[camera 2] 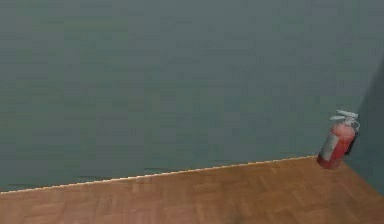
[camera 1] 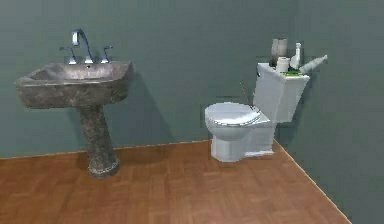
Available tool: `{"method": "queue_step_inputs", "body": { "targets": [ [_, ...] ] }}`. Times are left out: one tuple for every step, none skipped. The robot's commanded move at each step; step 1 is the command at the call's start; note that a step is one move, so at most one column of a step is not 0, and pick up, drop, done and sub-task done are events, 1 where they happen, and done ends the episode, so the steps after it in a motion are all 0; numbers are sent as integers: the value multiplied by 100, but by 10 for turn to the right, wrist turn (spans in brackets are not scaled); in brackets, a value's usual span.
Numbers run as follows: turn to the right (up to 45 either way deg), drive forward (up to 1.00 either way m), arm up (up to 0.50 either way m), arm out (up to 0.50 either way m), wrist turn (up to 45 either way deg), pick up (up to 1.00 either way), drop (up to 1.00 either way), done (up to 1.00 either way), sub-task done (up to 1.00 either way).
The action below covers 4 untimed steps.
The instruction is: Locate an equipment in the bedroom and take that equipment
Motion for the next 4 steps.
{"method": "queue_step_inputs", "body": {
  "targets": [
    [0, 30, 0, 0, 0, 0, 0, 0, 0],
    [-450, 0, 0, 0, 0, 0, 0, 0, 0],
    [0, 30, 0, 0, 0, 0, 0, 0, 0],
    [-270, 0, 0, 0, 0, 0, 0, 0, 0]
  ]
}}
